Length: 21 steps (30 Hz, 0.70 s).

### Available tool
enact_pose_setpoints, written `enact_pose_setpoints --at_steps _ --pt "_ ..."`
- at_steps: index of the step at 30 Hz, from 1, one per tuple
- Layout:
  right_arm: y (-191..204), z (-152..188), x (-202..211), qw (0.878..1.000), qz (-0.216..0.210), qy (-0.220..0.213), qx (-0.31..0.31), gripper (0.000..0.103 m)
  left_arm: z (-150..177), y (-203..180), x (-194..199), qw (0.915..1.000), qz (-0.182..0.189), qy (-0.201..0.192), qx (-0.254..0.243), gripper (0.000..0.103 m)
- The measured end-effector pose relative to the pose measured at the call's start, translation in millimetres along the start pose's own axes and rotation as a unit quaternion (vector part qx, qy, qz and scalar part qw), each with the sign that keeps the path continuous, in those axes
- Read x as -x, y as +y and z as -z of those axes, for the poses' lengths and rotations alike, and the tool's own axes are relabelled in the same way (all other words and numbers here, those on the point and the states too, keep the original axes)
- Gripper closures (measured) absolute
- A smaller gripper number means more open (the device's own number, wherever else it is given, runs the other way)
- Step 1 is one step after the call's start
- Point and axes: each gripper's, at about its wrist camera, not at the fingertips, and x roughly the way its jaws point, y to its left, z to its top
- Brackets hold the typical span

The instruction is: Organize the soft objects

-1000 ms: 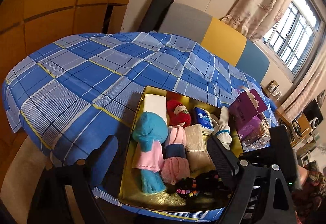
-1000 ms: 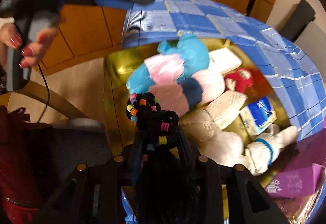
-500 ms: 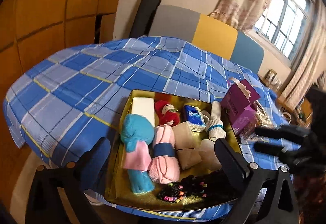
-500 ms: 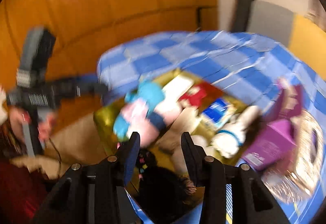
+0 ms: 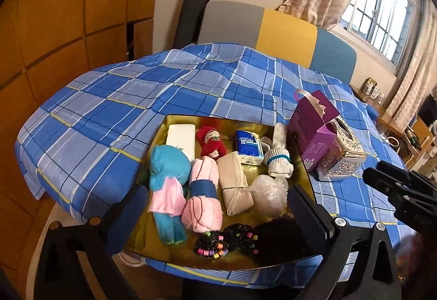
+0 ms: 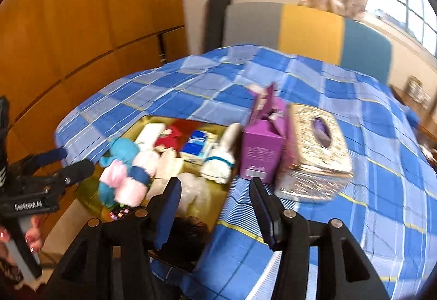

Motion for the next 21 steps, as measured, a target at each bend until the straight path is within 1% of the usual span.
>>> enact_pose_setpoints --at_steps 4,8,12,17,18,21 --pt "-2.7 6.0 16.4 0.999 0.036 0.002 -0.034 0.051 3.3 -9.0 15.5 0.9999 -0.006 -0.01 -0.008 0.0" --pt "2.8 15.7 27.3 0.996 0.071 -0.009 -0.054 0.051 5.9 -20.5 29.1 0.9989 -0.038 -0.014 -0.022 0.0" --pt "2.2 25.1 39.0 0.992 0.078 -0.012 -0.094 0.051 13.3 -28.6 44.0 0.9979 -0.054 -0.021 -0.029 0.0" --pt "11.8 38.4 47.0 0.993 0.086 -0.008 -0.085 0.051 22.0 -40.6 53.0 0.9952 -0.08 -0.021 -0.052 0.0" --pt "13.3 41.6 49.0 0.993 0.087 -0.006 -0.086 0.051 23.9 -42.4 53.5 0.995 -0.081 -0.016 -0.055 0.0" --pt "17.0 44.4 53.4 0.993 0.09 0.005 -0.082 0.051 27.5 -41.4 54.4 0.9968 -0.065 -0.006 -0.046 0.0"
